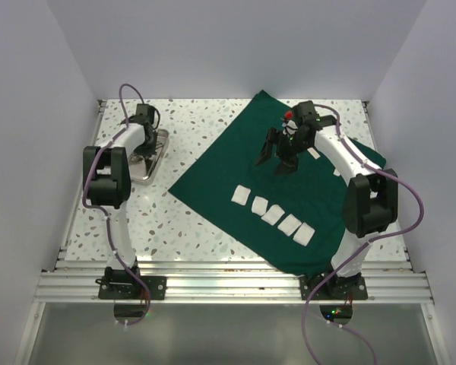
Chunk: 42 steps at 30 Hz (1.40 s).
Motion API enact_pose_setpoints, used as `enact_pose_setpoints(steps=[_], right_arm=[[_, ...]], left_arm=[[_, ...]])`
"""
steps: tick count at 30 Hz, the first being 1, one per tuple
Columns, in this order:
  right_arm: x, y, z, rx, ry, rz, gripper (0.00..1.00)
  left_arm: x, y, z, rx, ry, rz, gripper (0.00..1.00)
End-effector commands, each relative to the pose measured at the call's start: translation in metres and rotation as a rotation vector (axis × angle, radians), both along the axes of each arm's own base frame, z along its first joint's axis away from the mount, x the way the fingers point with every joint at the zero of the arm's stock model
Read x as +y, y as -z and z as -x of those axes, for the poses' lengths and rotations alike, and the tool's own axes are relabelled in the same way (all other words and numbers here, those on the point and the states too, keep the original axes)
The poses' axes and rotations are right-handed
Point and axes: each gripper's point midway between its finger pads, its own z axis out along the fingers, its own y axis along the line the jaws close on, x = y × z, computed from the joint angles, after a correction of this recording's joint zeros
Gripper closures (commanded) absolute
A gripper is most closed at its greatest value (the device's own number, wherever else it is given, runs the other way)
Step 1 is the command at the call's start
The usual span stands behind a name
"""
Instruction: Prepare the surgical pack
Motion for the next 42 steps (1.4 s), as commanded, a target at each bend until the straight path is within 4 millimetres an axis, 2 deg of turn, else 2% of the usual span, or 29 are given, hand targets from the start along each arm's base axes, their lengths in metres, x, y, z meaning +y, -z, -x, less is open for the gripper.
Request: enact_pose_setpoints(steps=[1, 8, 12, 18, 22, 27, 30, 37, 42], right_arm=[[-0.002, -0.005, 0.002, -0.015, -0.009, 0.002, 0.22], [0.0, -0.004, 0.001, -0.017, -0.008, -0.016, 0.22], [0.001, -0.003, 0.002, -0.016, -0.008, -0.023, 0.22], [0.002, -0.003, 0.002, -0.015, -0.009, -0.031, 0.22], [0.001, -0.006, 0.003, -0.02, -0.011, -0.026, 0.21], [-0.001, -0.005, 0.005, -0.017, -0.011, -0.019, 0.21], [-0.002, -0.004, 0.006, -0.017, -0.013, -0.015, 0.21], [-0.003, 0.002, 0.008, -0.009, -0.012, -0.003, 0.21], [-0.011, 0.01, 0.01, -0.007, -0.022, 0.048, 0.21]], left_arm=[[0.006, -0.022, -0.014, -0.074, -0.027, -0.006, 1.0], [0.003, -0.047, 0.011, -0.12, -0.073, 0.033, 0.97], [-0.004, -0.054, 0.025, -0.134, -0.063, 0.072, 0.99], [-0.017, -0.033, 0.035, -0.078, -0.017, 0.133, 0.97], [-0.023, -0.022, 0.03, -0.034, 0.014, 0.158, 0.95], [-0.025, -0.014, 0.024, -0.016, 0.026, 0.168, 0.87], [-0.025, -0.014, 0.022, -0.016, 0.02, 0.167, 0.78], [-0.019, -0.035, 0.021, -0.073, -0.032, 0.15, 0.6], [-0.02, -0.063, 0.023, -0.133, -0.065, 0.172, 0.55]])
